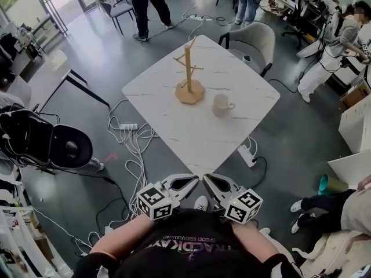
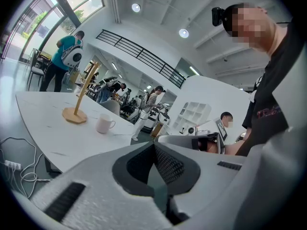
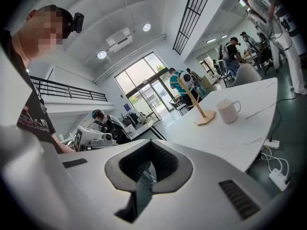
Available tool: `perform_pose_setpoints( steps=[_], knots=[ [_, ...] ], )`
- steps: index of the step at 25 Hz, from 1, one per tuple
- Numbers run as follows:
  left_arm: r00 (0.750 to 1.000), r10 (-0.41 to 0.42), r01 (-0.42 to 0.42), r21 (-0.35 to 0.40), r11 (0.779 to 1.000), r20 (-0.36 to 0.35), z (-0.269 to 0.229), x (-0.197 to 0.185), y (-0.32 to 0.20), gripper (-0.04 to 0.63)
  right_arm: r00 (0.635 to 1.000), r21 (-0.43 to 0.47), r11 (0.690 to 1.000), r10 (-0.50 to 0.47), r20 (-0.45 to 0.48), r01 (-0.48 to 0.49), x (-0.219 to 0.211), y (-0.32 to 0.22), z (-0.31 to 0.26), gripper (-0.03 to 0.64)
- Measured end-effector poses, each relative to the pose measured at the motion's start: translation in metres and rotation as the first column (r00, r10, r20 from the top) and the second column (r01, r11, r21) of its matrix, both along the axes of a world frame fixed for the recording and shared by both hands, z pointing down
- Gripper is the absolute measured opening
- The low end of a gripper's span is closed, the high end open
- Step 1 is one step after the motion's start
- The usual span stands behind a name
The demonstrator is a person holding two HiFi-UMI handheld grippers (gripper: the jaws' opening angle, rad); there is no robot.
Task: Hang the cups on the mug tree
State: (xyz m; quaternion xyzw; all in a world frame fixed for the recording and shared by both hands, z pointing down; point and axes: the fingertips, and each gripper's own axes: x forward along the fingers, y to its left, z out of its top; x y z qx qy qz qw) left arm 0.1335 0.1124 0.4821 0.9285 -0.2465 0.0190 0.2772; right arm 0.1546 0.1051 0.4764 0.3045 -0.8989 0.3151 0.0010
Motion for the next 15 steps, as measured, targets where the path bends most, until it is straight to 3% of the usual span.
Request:
perform_pose_setpoints(
  steps=[15],
  knots=[
    [1.000,-0.029,0.029,-0.017,0.999,0.002,0.003,-0.031,-0.010,-0.003,1.000,-0.017,1.000,0.026,-0.002,-0.026,-0.019,-0.018,0.003,0.009]
  ],
)
